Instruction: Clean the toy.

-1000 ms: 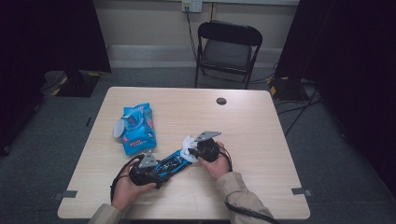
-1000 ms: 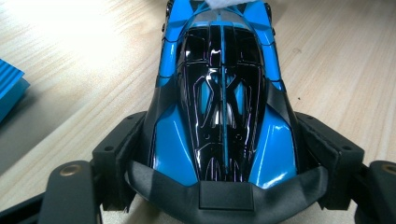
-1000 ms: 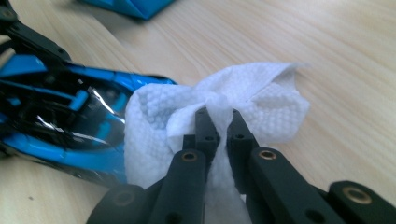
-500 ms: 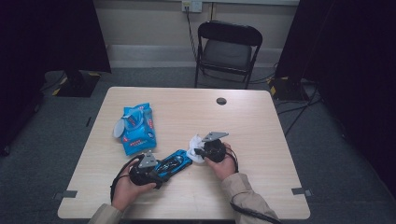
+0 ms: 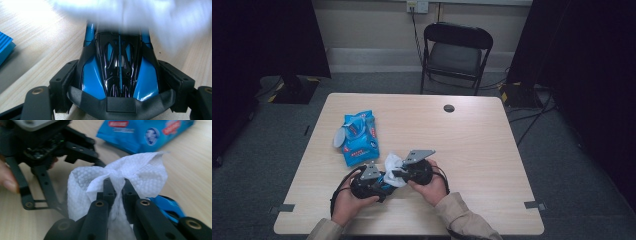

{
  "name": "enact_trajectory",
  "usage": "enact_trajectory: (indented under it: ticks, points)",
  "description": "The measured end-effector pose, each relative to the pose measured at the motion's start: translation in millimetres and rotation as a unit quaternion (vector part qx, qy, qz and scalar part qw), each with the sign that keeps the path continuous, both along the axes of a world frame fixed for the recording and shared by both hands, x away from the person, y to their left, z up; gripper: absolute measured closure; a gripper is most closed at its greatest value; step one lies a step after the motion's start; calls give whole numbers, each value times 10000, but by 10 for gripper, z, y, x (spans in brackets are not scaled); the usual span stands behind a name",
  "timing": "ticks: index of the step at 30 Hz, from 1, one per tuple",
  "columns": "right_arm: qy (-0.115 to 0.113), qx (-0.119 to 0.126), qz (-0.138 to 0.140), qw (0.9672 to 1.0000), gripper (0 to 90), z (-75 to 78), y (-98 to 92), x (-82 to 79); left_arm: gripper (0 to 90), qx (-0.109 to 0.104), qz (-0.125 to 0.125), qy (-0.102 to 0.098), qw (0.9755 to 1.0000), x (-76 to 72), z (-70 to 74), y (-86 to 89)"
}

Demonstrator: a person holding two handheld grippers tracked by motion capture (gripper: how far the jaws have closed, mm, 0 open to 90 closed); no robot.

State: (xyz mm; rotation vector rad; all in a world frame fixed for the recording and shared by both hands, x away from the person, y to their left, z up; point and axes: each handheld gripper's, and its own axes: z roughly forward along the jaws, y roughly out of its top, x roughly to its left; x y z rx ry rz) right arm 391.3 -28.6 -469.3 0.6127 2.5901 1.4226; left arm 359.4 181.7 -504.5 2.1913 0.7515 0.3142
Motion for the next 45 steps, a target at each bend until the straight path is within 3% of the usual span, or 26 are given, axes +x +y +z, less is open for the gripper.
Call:
enact_trajectory:
  ticks: [10,21,34,45]
  points:
    - [-12,-111,558,9984,819,-120,303,-144,241,-9,16,-7,10000,-1,0,-1]
    - [-75,-242,696,9973,859,-150,240,-150,242,-13,9,-4,10000,-1,-1,-2]
    - [-44,-265,541,9982,868,-130,31,-84,242,0,-3,-2,10000,0,0,0]
    - [25,-331,140,9994,869,-164,-259,34,241,-8,1,1,10000,0,-1,-1]
